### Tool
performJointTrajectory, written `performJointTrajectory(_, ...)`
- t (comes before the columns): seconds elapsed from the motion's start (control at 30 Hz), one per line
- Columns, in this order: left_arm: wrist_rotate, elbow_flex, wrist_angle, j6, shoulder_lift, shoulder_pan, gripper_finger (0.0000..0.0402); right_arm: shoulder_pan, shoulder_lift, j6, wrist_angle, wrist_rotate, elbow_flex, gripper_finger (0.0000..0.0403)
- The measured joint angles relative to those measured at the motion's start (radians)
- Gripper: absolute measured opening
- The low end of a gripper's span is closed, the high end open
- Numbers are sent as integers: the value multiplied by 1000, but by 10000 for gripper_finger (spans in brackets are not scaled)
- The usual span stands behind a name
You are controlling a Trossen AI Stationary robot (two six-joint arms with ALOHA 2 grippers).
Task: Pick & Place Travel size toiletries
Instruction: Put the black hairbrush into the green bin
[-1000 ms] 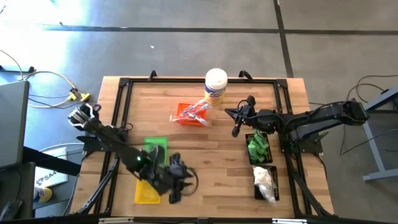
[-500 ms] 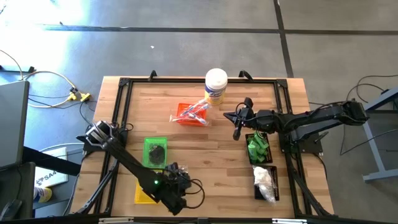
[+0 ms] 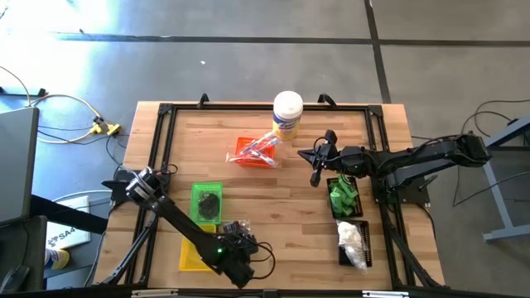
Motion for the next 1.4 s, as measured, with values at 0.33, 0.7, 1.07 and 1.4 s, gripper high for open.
performJointTrajectory(0.33,-7,0,-50,-57,42,0,138,0,0,0,-1,0,0,3)
performJointTrajectory(0.7,13,0,-49,-82,42,0,78,0,0,5,-1,-65,0,3)
performJointTrajectory(1.07,2,1,-25,-86,42,0,2,0,0,-1,-11,-79,0,3)
performJointTrajectory(1.4,-99,151,-220,-72,43,2,0,0,0,-29,-78,-75,0,3)
